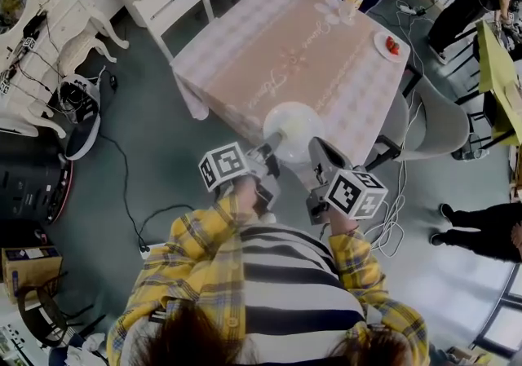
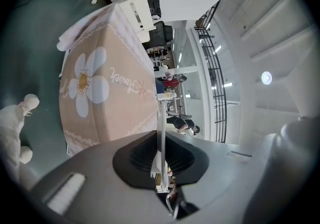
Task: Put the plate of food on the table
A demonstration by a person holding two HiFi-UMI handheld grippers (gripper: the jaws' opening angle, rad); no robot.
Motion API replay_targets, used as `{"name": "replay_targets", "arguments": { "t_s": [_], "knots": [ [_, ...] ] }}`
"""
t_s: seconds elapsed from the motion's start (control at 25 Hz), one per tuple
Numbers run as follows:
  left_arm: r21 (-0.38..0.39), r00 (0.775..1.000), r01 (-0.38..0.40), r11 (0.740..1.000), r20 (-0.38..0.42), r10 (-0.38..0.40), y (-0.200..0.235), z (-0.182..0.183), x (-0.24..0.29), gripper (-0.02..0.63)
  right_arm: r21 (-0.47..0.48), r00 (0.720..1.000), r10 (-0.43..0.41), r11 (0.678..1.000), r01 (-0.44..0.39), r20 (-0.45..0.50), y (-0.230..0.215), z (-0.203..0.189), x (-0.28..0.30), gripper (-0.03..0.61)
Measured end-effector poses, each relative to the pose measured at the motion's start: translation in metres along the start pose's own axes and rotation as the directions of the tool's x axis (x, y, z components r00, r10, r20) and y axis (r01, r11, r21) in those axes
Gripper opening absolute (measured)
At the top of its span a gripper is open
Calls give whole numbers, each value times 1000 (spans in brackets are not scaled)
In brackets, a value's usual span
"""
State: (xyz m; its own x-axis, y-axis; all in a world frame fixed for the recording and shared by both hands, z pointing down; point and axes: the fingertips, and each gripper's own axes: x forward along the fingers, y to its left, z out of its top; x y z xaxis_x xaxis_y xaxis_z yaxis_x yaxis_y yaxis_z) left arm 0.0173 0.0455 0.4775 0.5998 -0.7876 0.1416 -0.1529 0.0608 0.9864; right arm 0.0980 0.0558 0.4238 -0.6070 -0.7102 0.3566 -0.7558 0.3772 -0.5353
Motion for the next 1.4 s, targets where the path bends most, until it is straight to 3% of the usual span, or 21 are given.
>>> {"name": "replay_targets", "arguments": {
  "t_s": [0.96, 1.4],
  "knots": [
    [31, 983, 17, 999, -185, -11, -5, 191, 113, 17, 70, 985, -148, 987, 143, 86, -9, 101, 184, -2],
    [7, 989, 11, 1000, -149, -10, -4, 236, 178, 18, 86, 980, -178, 982, 170, 94, -43, 144, 230, -2]
  ]
}}
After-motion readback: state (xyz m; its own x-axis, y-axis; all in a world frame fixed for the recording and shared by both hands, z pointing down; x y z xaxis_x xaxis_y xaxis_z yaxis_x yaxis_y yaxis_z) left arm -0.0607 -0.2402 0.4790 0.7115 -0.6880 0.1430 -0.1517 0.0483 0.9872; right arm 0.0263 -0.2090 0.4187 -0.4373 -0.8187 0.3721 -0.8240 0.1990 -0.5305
